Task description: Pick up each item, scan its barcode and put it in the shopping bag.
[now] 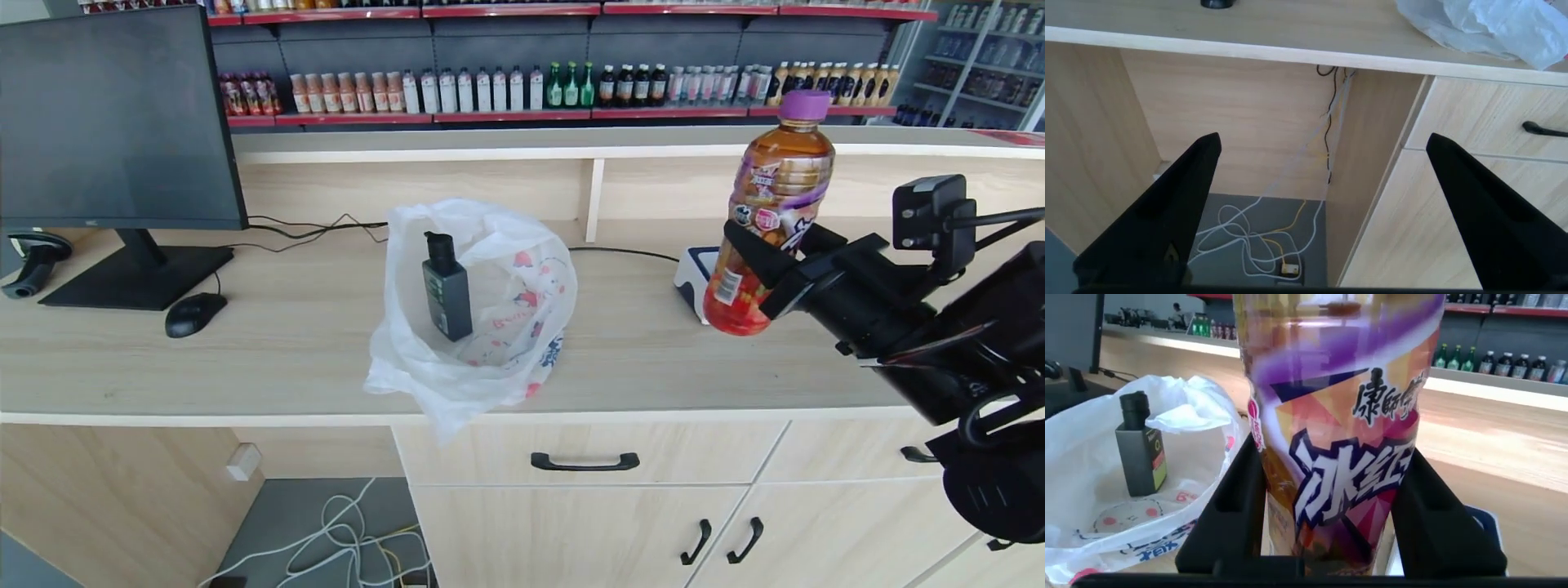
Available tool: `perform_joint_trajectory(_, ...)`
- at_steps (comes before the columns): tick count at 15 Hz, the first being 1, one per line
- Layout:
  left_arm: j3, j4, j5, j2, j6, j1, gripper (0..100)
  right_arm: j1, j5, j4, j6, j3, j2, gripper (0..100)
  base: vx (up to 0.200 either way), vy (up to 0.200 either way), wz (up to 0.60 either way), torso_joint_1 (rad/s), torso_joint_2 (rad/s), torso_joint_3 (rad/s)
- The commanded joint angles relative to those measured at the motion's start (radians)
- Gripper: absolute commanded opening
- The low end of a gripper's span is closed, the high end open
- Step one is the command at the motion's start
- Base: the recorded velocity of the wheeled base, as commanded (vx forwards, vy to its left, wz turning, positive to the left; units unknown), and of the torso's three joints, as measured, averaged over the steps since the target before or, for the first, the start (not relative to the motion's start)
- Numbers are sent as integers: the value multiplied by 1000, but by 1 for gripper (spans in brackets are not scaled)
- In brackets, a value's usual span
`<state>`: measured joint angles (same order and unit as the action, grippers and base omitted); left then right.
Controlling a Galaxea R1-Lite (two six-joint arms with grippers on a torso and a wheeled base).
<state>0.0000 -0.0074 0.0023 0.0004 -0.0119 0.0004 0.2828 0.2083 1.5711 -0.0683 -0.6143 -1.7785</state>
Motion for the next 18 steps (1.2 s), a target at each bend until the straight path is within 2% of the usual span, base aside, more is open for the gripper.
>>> perform_joint_trajectory(1,0,0,1,1,0,0,100,4,5,0,-1,-10,-16,0,0,0,600,2,12,2)
perform_joint_trajectory(5,0,0,1,1,0,0,100,4,5,0,-1,-30,-38,0,0,0,600,2,1,1)
perform_joint_trajectory(12,0,0,1,1,0,1,100,10,5,0,31,-153,-122,0,0,0,0,0,0,0)
perform_joint_trajectory(16,0,0,1,1,0,0,100,96,3,0,42,-199,-179,0,0,0,0,0,0,0)
perform_joint_trajectory(18,0,0,1,1,0,0,100,98,3,0,44,-225,-219,0,0,0,0,0,0,0)
